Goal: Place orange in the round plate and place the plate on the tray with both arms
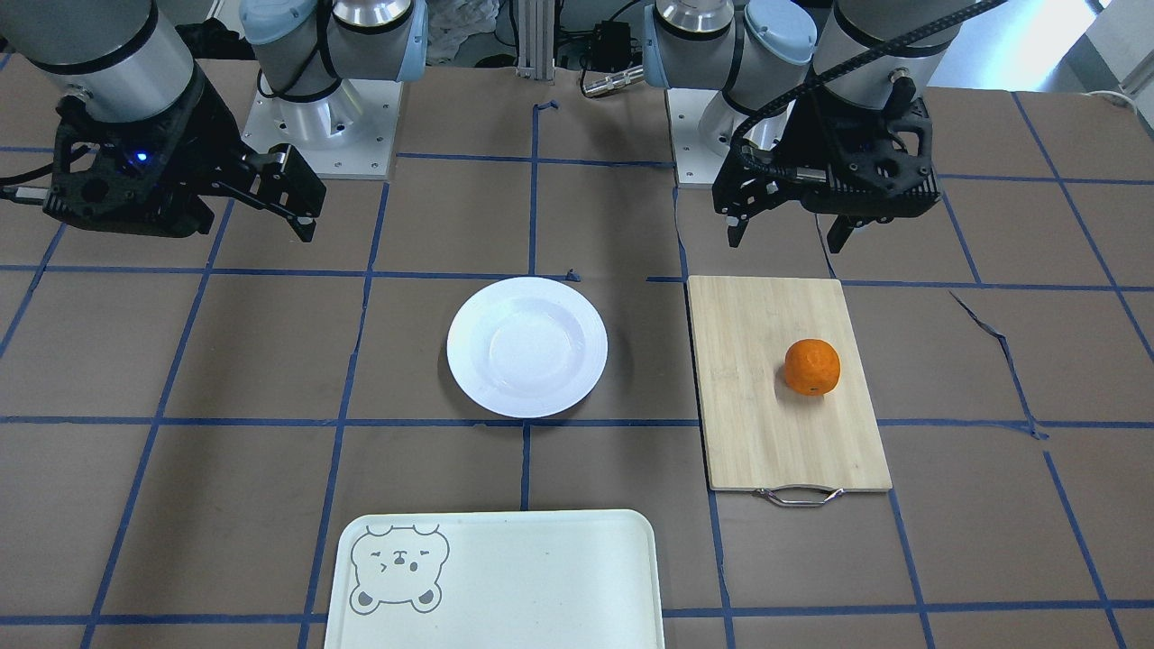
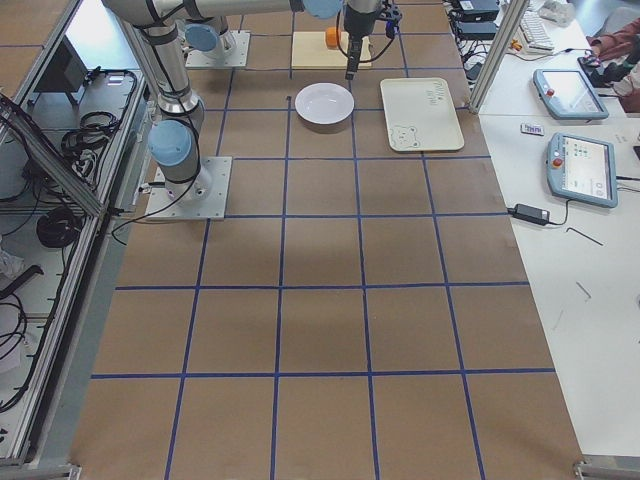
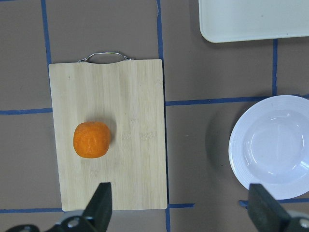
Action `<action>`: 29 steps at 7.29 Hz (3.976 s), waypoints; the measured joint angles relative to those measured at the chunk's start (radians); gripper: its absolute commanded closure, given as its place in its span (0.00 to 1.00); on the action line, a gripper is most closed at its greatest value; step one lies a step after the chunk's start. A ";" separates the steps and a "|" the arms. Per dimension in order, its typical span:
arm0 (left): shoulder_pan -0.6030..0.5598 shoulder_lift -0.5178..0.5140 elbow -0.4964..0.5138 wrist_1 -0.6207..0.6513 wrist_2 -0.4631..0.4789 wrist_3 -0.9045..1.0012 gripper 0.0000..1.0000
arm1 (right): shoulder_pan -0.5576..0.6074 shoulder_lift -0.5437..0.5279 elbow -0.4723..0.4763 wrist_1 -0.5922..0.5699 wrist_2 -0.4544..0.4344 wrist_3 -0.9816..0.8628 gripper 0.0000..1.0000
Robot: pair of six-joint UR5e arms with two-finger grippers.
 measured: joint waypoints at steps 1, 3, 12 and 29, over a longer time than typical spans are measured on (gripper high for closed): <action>0.000 0.000 0.000 0.000 0.001 0.001 0.00 | 0.001 0.000 0.001 0.004 0.000 0.000 0.00; 0.000 0.000 0.001 0.001 0.001 0.004 0.00 | 0.001 -0.002 0.001 0.014 0.002 -0.001 0.00; 0.002 -0.001 0.000 0.002 0.000 -0.001 0.00 | 0.002 -0.001 0.001 0.015 0.001 -0.002 0.00; 0.157 -0.246 -0.386 0.318 0.264 0.159 0.00 | 0.002 -0.002 0.014 0.014 -0.002 -0.013 0.00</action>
